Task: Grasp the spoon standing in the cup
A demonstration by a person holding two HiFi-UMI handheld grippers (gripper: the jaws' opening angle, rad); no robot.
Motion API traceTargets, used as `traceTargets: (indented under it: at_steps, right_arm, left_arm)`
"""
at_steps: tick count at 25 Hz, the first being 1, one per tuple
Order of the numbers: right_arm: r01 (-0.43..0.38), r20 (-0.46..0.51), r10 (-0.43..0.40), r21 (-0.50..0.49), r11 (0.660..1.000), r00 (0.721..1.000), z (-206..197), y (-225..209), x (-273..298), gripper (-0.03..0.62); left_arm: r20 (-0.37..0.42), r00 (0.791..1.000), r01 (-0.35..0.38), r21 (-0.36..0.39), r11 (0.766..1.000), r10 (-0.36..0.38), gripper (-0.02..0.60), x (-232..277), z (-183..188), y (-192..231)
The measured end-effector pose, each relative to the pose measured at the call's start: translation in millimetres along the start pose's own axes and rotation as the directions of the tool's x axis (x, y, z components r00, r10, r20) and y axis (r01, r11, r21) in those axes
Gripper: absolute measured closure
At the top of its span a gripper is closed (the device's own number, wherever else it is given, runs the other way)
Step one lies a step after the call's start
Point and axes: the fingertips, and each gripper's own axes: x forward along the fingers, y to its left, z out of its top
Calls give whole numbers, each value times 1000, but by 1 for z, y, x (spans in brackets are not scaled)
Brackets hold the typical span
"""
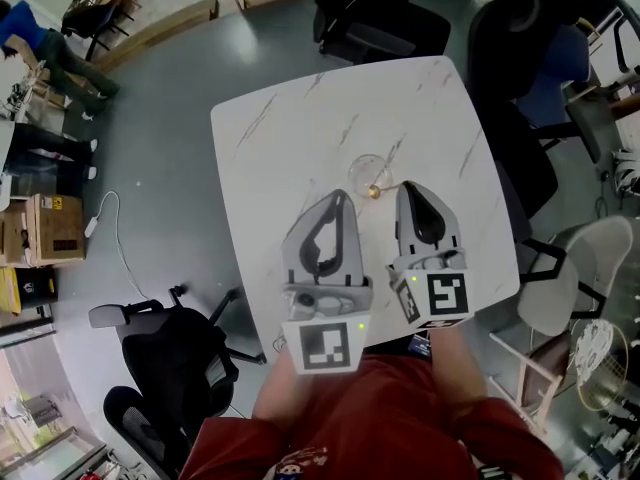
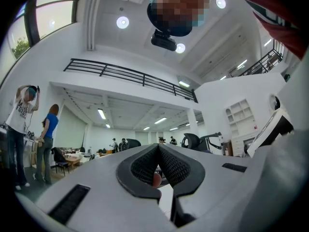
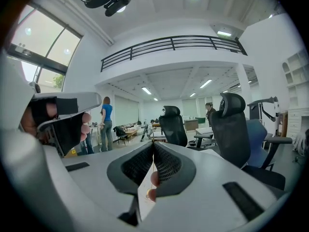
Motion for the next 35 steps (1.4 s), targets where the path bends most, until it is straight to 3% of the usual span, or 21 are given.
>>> traceTargets:
  at_steps: [18, 35]
  right_arm:
    - [27, 138, -21, -38, 999, 990, 71, -12, -50, 579]
    - [-73, 229, 85, -58, 996, 970, 115, -43, -92, 577]
  left_arm:
    - [64, 997, 37, -29, 999, -35, 573, -4, 43, -37]
    - [89, 993, -71, -19, 997, 72, 573, -2, 76, -79]
